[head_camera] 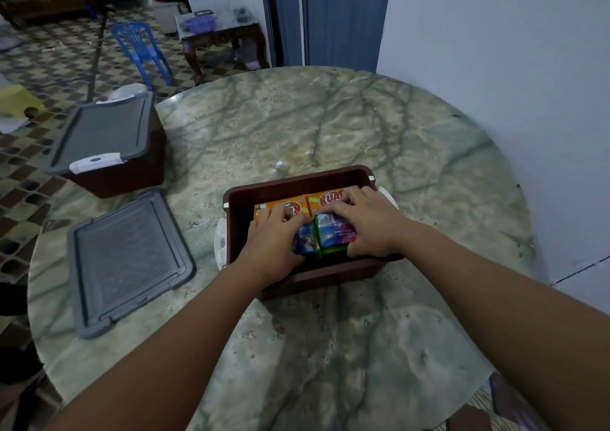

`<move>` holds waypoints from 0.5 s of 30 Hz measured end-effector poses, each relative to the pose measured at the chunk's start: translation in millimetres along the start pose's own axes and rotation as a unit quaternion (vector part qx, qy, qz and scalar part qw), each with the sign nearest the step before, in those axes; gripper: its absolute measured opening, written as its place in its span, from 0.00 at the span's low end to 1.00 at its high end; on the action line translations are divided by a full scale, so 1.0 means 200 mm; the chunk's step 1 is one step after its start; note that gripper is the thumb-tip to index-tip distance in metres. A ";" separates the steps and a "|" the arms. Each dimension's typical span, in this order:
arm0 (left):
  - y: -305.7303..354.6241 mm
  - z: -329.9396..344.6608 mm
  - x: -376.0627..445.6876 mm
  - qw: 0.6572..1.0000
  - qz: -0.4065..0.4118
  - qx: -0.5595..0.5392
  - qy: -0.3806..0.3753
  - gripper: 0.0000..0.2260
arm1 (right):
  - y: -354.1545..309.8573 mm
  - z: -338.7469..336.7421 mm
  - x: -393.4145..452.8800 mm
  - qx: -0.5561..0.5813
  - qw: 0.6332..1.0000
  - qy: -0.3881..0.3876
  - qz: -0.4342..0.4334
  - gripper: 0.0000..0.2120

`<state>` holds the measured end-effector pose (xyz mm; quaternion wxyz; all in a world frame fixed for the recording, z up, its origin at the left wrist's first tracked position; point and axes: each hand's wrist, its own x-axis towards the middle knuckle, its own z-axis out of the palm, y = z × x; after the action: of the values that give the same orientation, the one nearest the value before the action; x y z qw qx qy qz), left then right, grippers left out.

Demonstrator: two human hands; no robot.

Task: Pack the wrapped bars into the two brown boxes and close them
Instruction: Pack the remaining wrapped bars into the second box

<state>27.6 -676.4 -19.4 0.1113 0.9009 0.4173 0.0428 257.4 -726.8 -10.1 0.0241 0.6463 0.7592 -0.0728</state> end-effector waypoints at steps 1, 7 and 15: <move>0.00 0.00 -0.01 1.000 -0.003 0.003 0.004 0.30 | 0.00 0.00 0.00 0.006 1.000 0.001 0.002 0.45; 0.01 -0.01 -0.01 1.000 0.003 -0.004 0.008 0.20 | 0.00 0.02 -0.01 0.018 0.999 0.025 0.010 0.41; 0.01 -0.01 -0.03 1.000 0.012 0.008 0.009 0.24 | -0.04 0.02 -0.03 0.129 0.985 0.096 0.055 0.38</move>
<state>25.9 -681.6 -15.8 0.1002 0.9063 0.4077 0.0486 251.1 -733.8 -13.3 -0.1282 0.6891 0.7053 -0.1065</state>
